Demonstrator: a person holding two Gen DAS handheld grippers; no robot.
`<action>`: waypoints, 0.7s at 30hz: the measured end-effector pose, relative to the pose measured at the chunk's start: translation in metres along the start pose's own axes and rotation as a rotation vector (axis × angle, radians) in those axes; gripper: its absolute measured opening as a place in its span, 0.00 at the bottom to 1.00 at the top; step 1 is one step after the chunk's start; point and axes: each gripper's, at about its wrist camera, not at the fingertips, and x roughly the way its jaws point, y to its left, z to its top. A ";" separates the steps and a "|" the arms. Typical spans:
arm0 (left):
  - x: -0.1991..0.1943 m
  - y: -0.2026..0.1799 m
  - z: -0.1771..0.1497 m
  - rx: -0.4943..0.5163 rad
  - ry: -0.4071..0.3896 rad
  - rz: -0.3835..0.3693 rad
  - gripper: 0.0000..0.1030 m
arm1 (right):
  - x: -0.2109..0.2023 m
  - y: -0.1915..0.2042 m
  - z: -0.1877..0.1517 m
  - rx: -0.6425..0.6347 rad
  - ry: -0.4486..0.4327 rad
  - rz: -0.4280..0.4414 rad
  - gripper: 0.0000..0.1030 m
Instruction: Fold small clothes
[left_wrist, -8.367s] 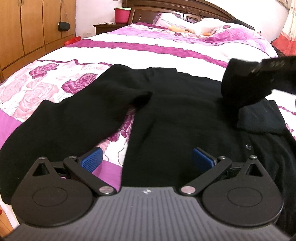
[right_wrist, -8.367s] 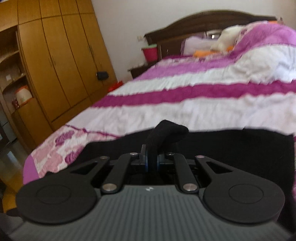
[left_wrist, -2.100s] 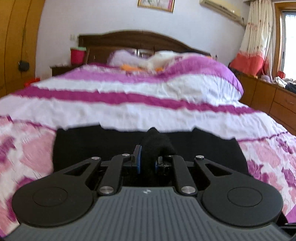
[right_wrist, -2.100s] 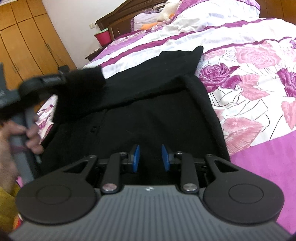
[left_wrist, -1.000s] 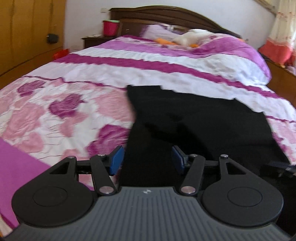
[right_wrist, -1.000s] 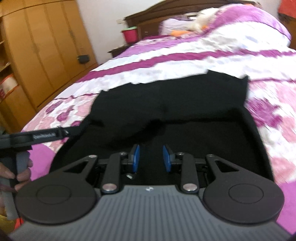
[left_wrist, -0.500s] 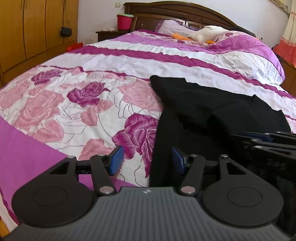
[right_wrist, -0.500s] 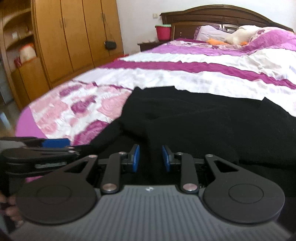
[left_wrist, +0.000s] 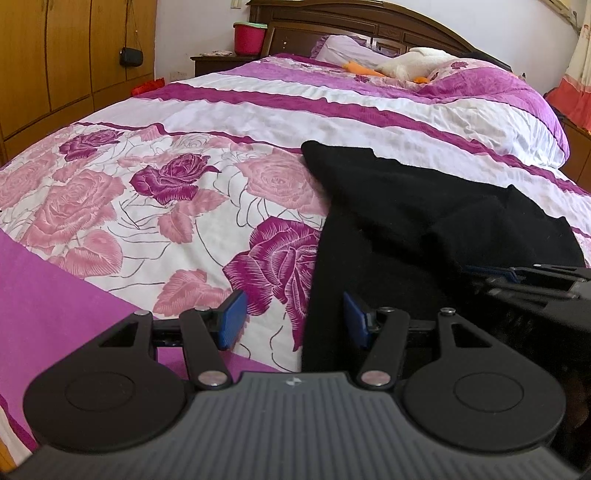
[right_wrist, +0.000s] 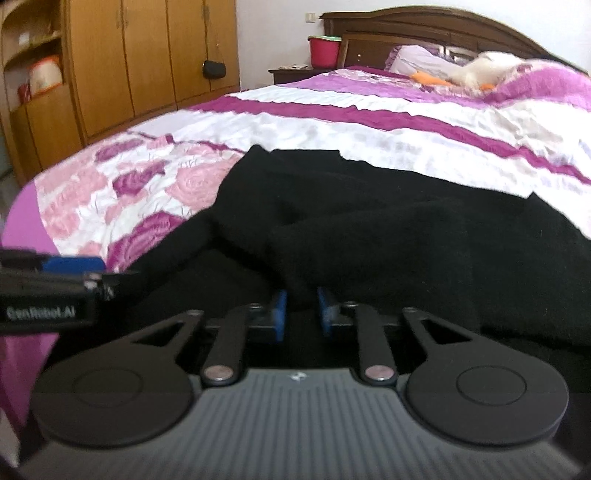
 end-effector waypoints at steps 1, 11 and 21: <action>0.000 0.000 0.000 0.000 0.000 0.000 0.61 | -0.005 -0.003 0.002 0.022 -0.017 0.013 0.08; -0.006 -0.015 0.032 0.058 -0.079 -0.021 0.61 | -0.083 -0.075 0.024 0.234 -0.253 -0.022 0.06; 0.015 -0.047 0.060 0.093 -0.102 -0.089 0.61 | -0.089 -0.186 -0.016 0.534 -0.180 -0.266 0.08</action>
